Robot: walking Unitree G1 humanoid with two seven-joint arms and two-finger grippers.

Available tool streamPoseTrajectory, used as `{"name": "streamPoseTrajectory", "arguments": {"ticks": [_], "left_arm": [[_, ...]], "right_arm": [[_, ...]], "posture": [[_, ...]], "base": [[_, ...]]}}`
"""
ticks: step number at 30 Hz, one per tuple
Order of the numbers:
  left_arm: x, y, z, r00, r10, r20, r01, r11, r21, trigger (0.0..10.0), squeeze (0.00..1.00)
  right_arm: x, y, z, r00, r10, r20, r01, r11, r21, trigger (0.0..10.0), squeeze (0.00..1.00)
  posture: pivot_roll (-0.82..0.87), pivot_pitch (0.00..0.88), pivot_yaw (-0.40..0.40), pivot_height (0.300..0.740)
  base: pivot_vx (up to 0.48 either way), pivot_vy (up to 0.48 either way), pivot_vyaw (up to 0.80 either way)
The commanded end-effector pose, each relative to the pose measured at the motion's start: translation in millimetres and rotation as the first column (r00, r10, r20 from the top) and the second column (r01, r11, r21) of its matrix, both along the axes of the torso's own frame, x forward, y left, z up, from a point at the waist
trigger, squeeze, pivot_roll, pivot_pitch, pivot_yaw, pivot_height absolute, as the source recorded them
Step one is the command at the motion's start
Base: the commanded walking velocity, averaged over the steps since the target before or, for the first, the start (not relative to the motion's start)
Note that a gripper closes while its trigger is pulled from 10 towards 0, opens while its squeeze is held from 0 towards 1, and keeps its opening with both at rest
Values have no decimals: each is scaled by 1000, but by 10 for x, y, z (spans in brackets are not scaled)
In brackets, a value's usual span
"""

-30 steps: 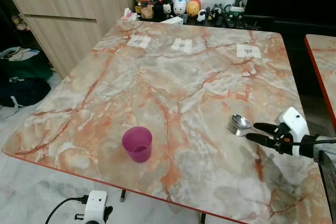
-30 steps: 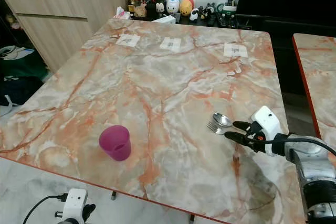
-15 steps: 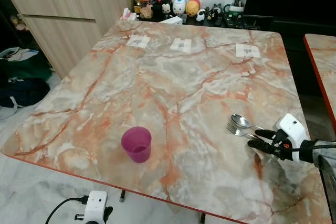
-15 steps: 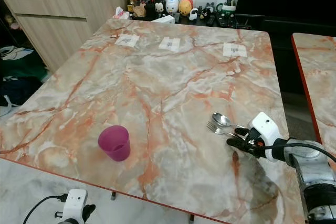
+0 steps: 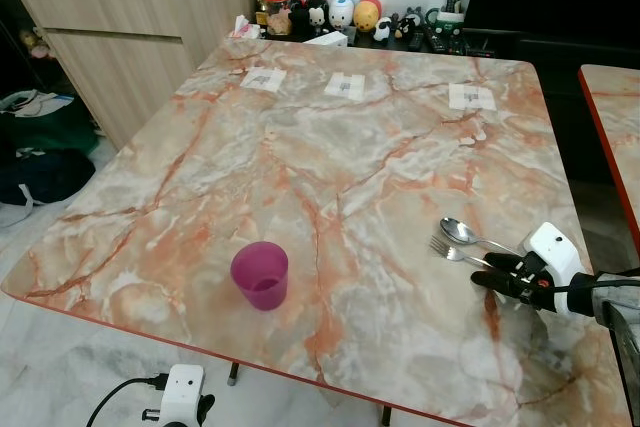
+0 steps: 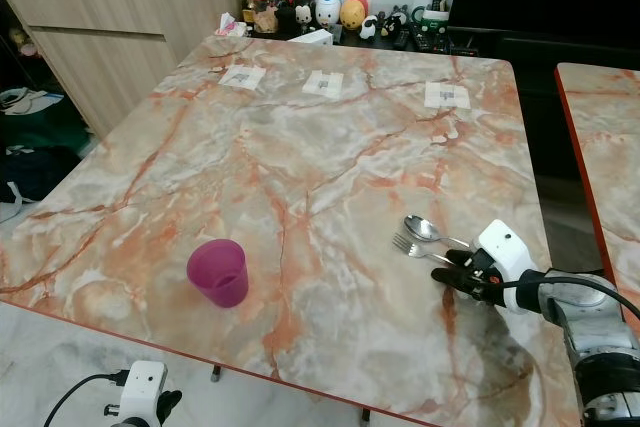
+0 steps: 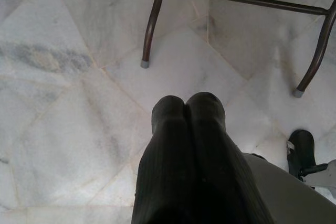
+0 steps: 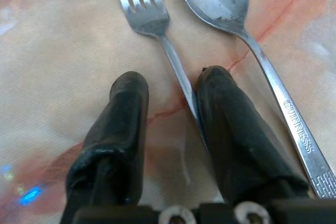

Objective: Setting the table

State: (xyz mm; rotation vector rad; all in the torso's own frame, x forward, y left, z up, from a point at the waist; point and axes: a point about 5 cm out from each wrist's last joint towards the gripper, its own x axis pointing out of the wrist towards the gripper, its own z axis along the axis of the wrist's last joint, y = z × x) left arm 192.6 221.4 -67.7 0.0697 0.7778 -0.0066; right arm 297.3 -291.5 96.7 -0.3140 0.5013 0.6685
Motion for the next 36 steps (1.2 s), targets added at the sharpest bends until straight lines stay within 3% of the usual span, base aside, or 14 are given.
{"name": "streamPoseTrajectory", "arguments": {"ticks": [1,23,26,30,36], "left_arm": [[-90,42,-44,999,13,-41,-13,1000,-2,10000,0],[-109,38,-56,999,10,-53,-11,1000,-12,10000,0],[-112,15,-63,998,8,-54,-9,1000,-13,10000,0],[-121,-10,-74,998,5,-59,-6,1000,-14,10000,0],[-128,-20,-80,998,4,-62,-5,1000,-15,10000,0]], "right_arm": [[-73,19,-168,997,-4,-74,2,1000,-14,0,0],[-100,123,-319,995,5,-100,-8,1000,-21,0,0],[-64,227,-303,998,15,-57,-14,1000,19,0,0],[-66,585,-172,990,134,44,-139,978,157,0,0],[-101,747,-79,980,165,108,-184,963,198,0,0]], "posture": [[2,83,46,740],[1,82,41,740],[-1,83,41,740],[-1,85,40,740],[-11,85,36,740]], "base": [[0,0,0],[0,0,0],[0,0,0],[0,0,0],[0,0,0]]}}
